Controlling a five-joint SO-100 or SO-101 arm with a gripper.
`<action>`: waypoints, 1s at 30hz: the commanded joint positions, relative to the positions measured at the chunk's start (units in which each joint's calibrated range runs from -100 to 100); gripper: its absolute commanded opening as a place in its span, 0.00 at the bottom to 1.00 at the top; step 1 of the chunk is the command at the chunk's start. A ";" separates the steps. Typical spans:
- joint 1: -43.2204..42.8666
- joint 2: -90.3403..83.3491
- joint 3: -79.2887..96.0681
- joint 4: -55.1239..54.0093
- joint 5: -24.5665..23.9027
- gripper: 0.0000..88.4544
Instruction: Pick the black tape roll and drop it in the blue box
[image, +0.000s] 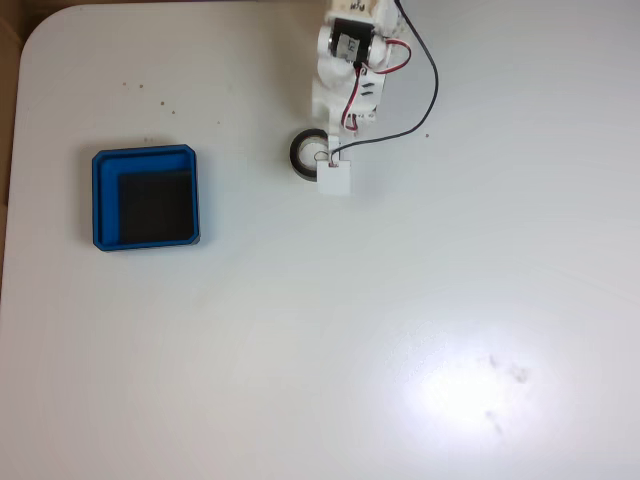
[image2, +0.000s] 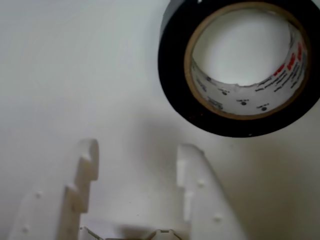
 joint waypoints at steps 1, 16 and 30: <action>-0.41 0.22 -3.85 -0.80 0.16 0.19; 0.08 8.92 -3.05 -17.63 -0.19 0.19; 5.26 10.93 -2.06 -16.97 0.16 0.18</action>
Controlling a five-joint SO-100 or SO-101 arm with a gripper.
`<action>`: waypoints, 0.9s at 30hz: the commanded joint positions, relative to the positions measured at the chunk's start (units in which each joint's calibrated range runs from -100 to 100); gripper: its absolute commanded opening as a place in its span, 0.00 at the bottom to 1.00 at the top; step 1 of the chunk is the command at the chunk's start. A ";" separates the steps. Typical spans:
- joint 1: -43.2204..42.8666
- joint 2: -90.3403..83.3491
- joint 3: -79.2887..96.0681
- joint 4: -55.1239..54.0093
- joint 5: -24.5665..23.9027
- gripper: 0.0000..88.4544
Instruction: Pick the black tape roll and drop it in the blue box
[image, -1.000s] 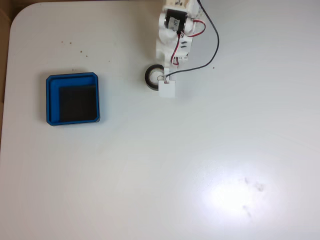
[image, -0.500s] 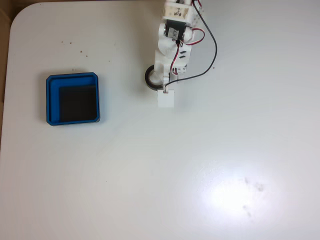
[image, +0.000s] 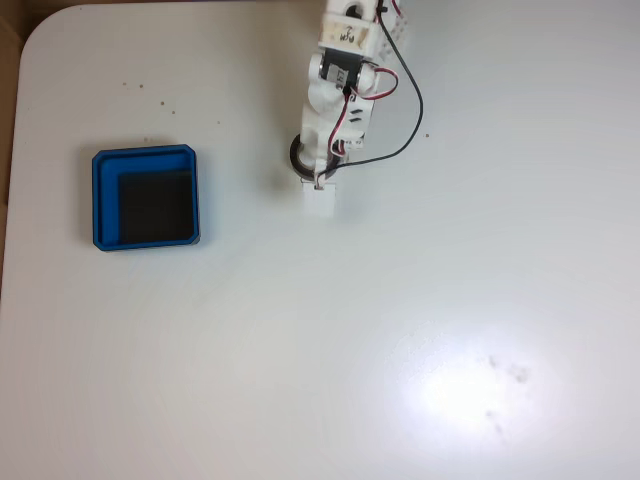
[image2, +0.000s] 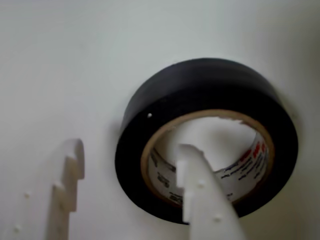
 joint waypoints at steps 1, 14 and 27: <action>1.89 0.09 -2.06 -0.31 0.24 0.18; 1.60 7.11 -2.24 -1.38 0.07 0.19; 1.60 7.28 -2.24 -1.38 0.15 0.18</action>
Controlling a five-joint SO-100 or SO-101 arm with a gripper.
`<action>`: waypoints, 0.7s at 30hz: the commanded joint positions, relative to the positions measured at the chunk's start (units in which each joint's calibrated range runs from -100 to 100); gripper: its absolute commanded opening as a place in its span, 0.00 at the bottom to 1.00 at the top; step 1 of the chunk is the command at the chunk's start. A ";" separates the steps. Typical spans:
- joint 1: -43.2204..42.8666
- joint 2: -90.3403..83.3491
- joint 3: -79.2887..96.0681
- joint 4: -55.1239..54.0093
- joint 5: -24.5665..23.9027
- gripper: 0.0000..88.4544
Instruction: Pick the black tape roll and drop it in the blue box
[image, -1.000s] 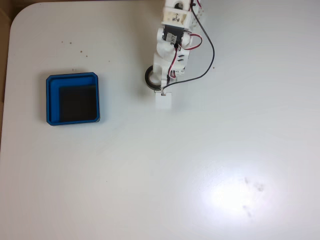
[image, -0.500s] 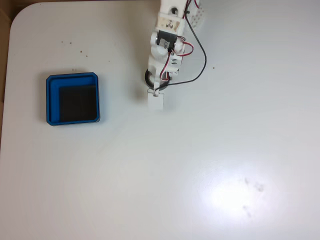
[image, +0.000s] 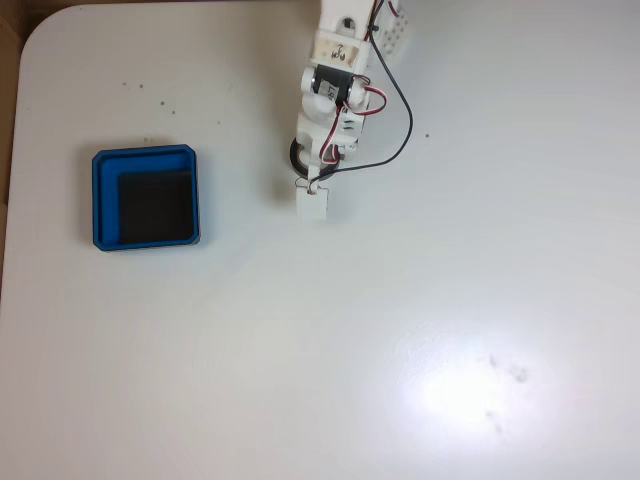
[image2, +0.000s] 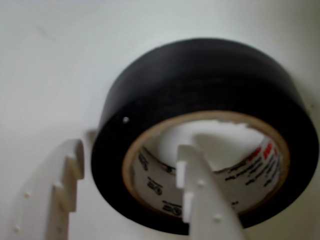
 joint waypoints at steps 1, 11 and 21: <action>0.11 -0.01 -2.24 -0.89 0.15 0.18; 0.11 -0.01 -2.24 -0.80 0.24 0.09; 0.11 -0.17 -2.24 0.02 0.24 0.01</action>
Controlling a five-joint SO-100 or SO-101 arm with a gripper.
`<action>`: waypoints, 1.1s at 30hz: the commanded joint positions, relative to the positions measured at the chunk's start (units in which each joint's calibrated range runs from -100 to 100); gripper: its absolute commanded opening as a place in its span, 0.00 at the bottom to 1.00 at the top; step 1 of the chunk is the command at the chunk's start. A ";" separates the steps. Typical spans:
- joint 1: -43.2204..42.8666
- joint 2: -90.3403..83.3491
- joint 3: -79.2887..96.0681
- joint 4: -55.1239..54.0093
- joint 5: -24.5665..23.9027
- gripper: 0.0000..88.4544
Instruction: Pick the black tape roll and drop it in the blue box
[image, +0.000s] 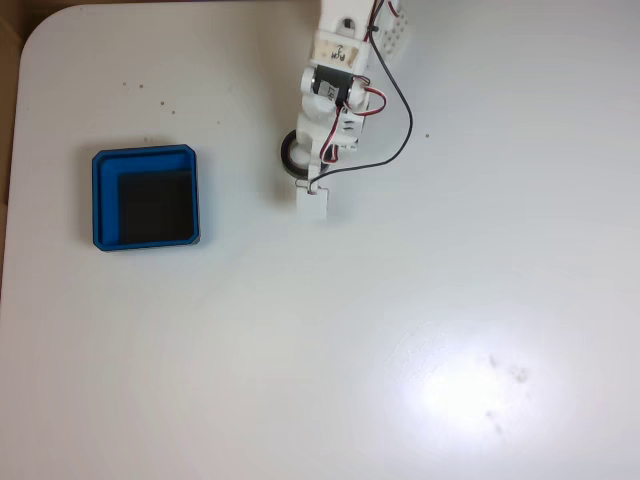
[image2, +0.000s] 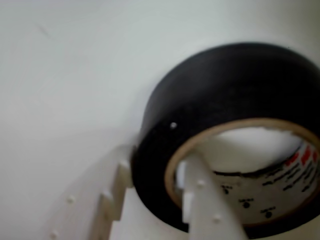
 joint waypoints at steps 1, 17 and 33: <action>-0.08 -0.59 -2.60 -0.06 0.24 0.01; 6.46 0.08 -49.95 19.74 0.24 0.01; 26.69 38.54 -93.88 20.90 0.51 0.01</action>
